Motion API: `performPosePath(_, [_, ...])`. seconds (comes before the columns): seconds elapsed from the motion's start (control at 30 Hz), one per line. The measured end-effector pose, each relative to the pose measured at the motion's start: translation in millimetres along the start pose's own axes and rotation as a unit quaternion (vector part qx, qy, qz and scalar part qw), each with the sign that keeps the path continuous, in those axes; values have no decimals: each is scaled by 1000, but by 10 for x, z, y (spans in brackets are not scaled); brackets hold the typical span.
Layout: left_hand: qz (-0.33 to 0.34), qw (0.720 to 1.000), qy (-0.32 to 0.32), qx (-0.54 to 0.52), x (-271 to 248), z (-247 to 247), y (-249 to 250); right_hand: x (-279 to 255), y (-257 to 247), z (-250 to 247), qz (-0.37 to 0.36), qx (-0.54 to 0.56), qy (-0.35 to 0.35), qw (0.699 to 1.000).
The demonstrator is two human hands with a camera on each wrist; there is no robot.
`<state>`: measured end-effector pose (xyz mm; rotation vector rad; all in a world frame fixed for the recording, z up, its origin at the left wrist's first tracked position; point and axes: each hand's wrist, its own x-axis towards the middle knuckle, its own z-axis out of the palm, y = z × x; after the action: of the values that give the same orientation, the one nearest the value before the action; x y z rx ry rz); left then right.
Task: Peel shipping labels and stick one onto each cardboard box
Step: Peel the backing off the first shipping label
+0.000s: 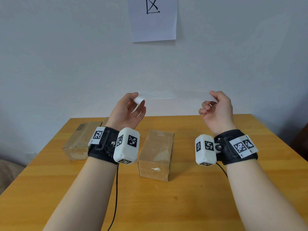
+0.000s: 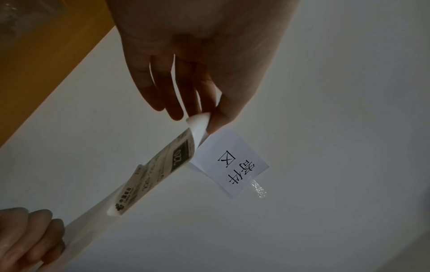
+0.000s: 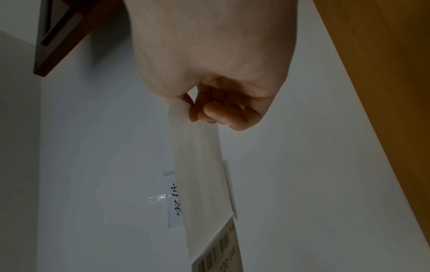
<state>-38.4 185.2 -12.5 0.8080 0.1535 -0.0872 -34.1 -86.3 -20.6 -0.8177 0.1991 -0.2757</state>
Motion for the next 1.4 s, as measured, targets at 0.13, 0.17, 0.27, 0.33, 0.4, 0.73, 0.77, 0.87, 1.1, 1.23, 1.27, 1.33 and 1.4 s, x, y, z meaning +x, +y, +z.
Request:
performPosePath(0.13, [10,1000,8,-4,7,42,-9,13,-4,-19,-7,-2,4,1000])
performPosePath(0.17, [13,1000,11,-4,8,52,-10,16,-1,-22,-10,-1,5,1000])
performPosePath(0.27, [12,1000,13,-5,16,71,-24,36,1,-43,-17,3,7,1000])
performPosePath(0.33, [7,1000,15,-25,30,63,-16,57,-7,-63,-20,8,12,1000])
performPosePath(0.4, [10,997,21,-75,55,31,21,81,-34,-99,-34,15,34,999])
performPosePath(0.73, [-48,998,-21,-25,107,26,-61,253,134,-545,33,43,167,985])
performPosePath(0.77, [-57,998,-27,-7,114,13,-76,270,165,-591,50,45,170,983])
performPosePath(0.87, [-89,994,-39,43,122,-28,-97,274,254,-686,120,33,135,983])
performPosePath(1.1, [-142,986,-48,76,128,-54,-209,87,462,-303,173,-123,-43,976])
performPosePath(1.23, [-152,979,-71,113,156,-92,-225,-68,511,65,149,-290,-214,921])
performPosePath(1.27, [-156,977,-79,120,163,-108,-212,-87,531,122,148,-319,-236,906])
performPosePath(1.33, [-159,974,-90,132,167,-131,-192,-106,601,197,140,-363,-241,889])
performPosePath(1.4, [-159,972,-95,147,161,-151,-192,-105,691,241,118,-400,-217,883])
